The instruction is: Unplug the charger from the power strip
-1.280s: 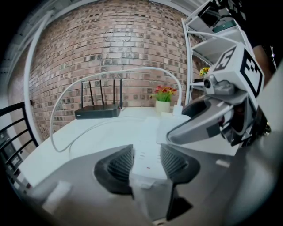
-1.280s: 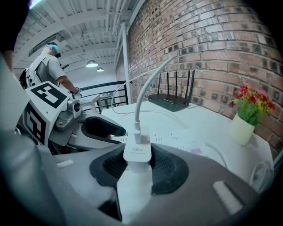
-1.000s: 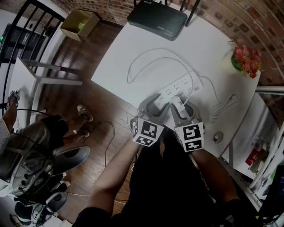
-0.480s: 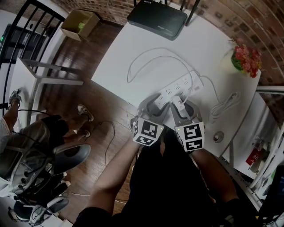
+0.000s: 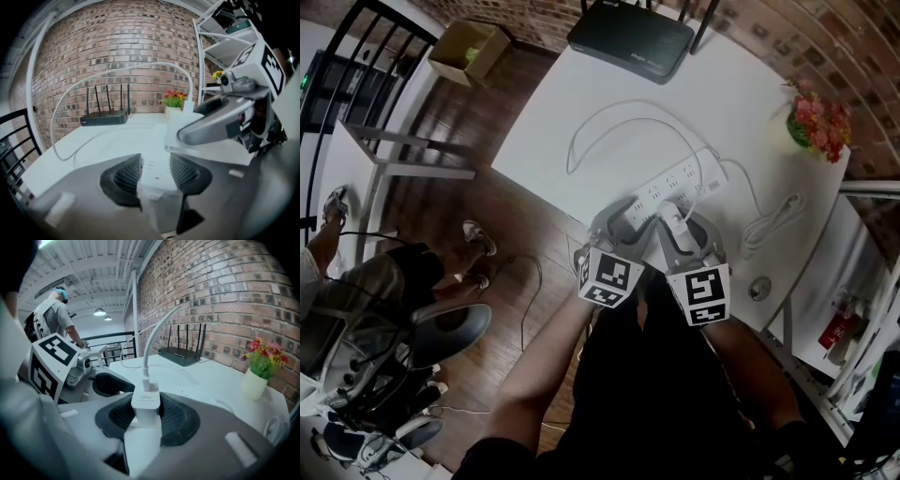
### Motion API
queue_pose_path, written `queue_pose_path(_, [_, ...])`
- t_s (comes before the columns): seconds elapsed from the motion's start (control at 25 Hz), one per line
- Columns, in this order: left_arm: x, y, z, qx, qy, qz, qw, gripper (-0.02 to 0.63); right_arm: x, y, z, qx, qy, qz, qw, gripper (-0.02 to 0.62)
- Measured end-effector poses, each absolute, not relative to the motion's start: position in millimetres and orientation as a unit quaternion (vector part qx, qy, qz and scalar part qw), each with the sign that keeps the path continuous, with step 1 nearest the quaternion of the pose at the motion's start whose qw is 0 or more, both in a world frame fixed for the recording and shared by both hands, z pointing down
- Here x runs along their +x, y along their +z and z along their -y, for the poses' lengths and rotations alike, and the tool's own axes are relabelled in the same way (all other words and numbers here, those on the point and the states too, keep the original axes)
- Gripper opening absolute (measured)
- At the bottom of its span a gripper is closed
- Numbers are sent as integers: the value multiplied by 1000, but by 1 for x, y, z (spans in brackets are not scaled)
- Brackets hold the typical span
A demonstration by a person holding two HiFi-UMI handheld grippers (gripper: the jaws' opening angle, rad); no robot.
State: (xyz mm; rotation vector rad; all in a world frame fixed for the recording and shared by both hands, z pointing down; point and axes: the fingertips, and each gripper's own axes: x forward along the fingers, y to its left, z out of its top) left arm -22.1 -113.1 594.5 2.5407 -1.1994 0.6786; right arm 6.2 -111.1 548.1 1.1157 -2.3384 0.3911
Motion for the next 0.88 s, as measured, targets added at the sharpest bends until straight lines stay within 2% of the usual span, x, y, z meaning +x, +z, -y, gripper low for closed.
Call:
queue_pose_path(0.52, [-28,592,110,859,239,433,136,197,41,526,109,445,219,846,195,141])
queue_pose_path(0.72, [-33,562,100,849,195,465,158,195,57,521,101,451,265,834,173,143])
queue_pose_path(0.88, [-37,534,81,841,149,483,194,159,71,521,93,456,327,816,138,143])
